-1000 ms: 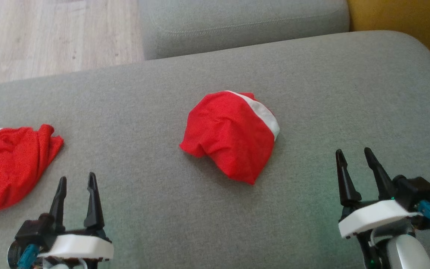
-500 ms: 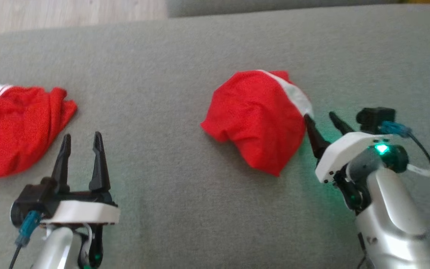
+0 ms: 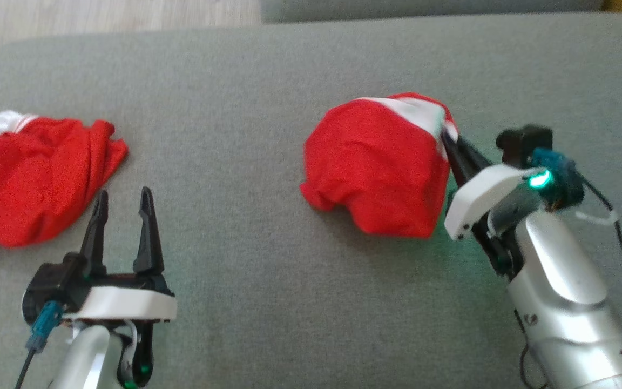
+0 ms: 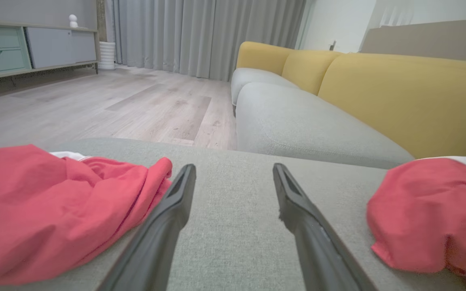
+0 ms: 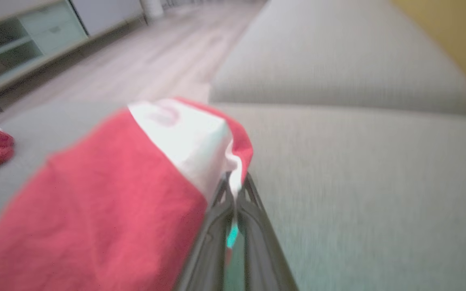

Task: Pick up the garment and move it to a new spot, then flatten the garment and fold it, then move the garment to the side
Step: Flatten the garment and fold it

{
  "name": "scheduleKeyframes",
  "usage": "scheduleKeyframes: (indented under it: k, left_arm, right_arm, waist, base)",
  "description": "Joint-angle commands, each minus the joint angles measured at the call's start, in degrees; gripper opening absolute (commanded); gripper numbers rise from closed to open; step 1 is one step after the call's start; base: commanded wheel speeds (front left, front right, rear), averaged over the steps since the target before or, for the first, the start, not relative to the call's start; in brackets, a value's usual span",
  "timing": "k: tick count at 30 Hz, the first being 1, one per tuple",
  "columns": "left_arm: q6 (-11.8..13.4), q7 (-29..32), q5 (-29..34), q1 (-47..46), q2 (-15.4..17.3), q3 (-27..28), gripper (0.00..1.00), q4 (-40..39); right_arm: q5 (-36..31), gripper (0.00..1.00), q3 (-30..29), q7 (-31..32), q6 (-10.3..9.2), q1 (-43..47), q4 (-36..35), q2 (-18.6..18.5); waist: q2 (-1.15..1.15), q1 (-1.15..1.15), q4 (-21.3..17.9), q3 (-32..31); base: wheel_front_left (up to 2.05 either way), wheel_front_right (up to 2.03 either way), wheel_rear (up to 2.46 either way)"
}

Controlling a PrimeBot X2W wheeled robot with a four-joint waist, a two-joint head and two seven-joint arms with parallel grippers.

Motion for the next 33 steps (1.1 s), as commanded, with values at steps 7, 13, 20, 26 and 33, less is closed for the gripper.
scheduleKeyframes:
  k: [7,13,20,26,33]
  left_arm:
    - [-0.47,-0.54,0.98,1.59,0.0,3.6,1.0,-1.39]
    - [-0.62,-0.54,1.51,2.38,-0.41,4.17,1.0,-1.98]
    - [-0.75,-0.54,1.98,3.17,-0.69,4.68,1.0,-2.71]
    - [-1.02,-0.54,2.16,3.28,-0.71,4.61,1.0,-2.67]
    - [-1.49,-0.54,2.39,2.23,-0.53,4.73,1.0,-2.21]
  right_arm:
    - [0.97,0.0,10.45,2.3,-0.04,-6.95,-19.82,-3.06]
    - [4.61,0.0,17.73,3.58,-0.04,-15.12,-28.71,-4.06]
    - [3.36,0.0,9.98,4.86,-0.04,-9.65,-32.62,-5.33]
    - [0.18,0.0,0.65,6.48,-0.04,4.17,-32.35,-6.27]
    - [-7.4,1.0,-12.47,7.25,-0.04,17.78,-24.11,-3.08]
  waist:
    - [0.0,0.0,-2.42,-6.3]
    - [0.0,0.0,-2.63,-7.05]
    - [0.0,0.0,-2.26,-6.73]
    - [0.0,0.0,-2.48,-5.85]
    - [0.0,0.0,-3.26,-5.27]
  base:
    - [0.0,0.0,0.0]
    - [0.0,0.0,0.0]
    - [0.0,0.0,0.0]
    - [0.0,0.0,0.0]
    - [0.0,0.0,0.0]
